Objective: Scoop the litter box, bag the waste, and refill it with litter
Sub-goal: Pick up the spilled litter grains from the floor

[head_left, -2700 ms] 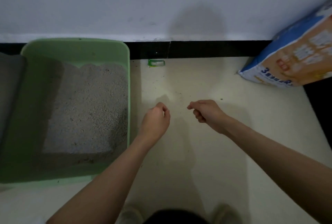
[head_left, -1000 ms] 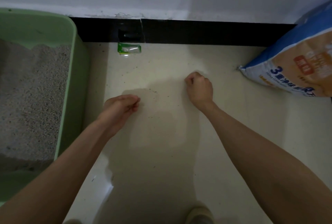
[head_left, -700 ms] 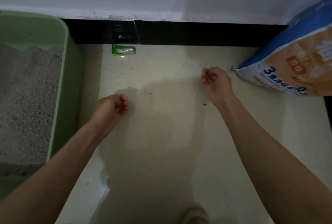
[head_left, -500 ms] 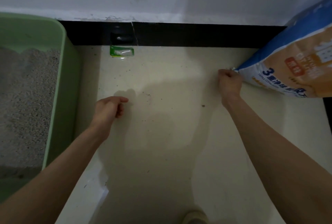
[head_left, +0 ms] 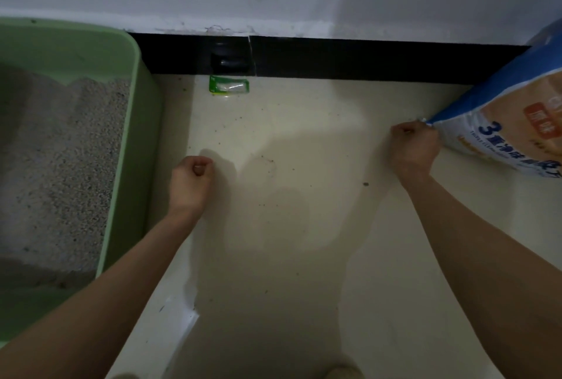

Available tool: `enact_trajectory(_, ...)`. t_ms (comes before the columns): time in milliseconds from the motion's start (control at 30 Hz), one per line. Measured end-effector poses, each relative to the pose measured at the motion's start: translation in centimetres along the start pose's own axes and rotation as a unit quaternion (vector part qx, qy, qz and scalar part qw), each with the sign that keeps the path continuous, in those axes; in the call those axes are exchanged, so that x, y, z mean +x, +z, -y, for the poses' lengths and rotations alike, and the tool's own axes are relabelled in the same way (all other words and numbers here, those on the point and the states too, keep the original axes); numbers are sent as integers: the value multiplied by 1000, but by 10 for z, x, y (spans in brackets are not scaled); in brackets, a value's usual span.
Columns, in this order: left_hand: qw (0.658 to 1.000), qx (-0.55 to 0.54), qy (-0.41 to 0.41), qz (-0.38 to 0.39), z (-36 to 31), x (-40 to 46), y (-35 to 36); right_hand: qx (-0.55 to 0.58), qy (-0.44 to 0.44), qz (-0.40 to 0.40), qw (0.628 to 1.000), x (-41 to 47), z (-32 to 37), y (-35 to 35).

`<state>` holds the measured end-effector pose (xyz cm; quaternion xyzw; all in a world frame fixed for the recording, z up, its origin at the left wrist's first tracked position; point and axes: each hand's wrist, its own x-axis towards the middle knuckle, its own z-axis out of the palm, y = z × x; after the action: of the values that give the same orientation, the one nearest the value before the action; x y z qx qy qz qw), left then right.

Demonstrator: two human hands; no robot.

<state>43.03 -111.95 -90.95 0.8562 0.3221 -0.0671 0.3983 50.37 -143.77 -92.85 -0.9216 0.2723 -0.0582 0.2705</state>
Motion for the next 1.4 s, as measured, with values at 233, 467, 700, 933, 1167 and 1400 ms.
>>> enact_trajectory(233, 996, 63, 60, -27, -16, 16, 4, -47, -34, 38, 998, 2, 7, 1)
enact_trajectory(467, 998, 20, 36, -37, -31, 44, 14, 414, 233, 232, 849, -34, 70, 18)
enact_trajectory(700, 999, 27, 23, -7, -31, 56, 17, 501, 199, 404, 739, -57, 119, 39)
enact_trajectory(933, 995, 47, 83, -16, -21, 36, 8, 178, -67, 378, 906, -63, 153, 75)
enact_trajectory(1167, 998, 7, 63, -20, -19, 39, 17, 40, -219, 316, 922, -69, 160, 105)
enact_trajectory(1400, 999, 26, 43, 1, -19, 41, 18, 24, -287, 283, 915, -72, 157, 107)
